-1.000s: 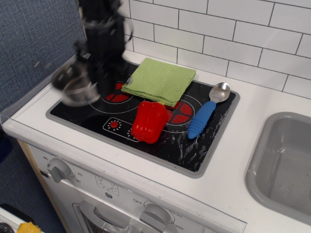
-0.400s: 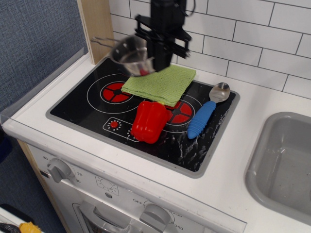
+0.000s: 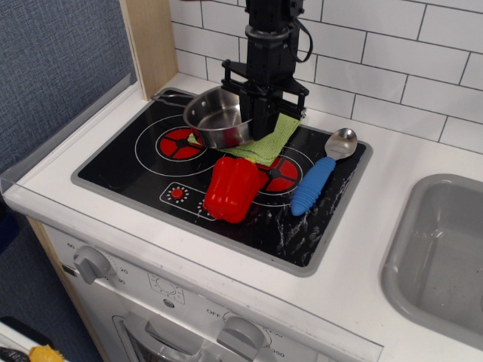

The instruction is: Move the pot and place it on the towel.

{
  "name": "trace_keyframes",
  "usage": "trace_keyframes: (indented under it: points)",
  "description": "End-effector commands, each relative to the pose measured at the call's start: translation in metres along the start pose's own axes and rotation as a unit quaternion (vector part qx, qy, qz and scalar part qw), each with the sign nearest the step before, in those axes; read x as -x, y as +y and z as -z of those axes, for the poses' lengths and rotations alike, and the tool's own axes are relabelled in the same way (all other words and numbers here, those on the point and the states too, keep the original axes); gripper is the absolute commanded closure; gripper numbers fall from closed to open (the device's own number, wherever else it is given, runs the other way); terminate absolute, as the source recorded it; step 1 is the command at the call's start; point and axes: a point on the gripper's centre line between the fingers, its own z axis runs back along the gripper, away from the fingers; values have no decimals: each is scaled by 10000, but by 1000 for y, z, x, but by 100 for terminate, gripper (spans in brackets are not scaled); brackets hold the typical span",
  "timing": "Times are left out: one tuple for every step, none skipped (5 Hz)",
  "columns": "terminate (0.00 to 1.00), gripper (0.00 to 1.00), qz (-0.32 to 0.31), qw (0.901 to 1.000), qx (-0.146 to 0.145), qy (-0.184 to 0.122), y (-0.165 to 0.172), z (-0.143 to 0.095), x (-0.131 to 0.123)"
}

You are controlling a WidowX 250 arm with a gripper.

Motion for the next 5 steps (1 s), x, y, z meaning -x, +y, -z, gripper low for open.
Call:
trace_keyframes:
  points:
    - [0, 100, -30, 9991, -43, -432, 10, -11, -22]
    - [0, 100, 102, 9988, -92, -470, 2, -11, -26]
    - [0, 100, 200, 9987, -85, -466, -5, -10, -28]
    - [0, 100, 272, 9985, -118, -452, -10, -10, -27]
    - [0, 0, 48, 9991, -139, -401, -8, -11, -26]
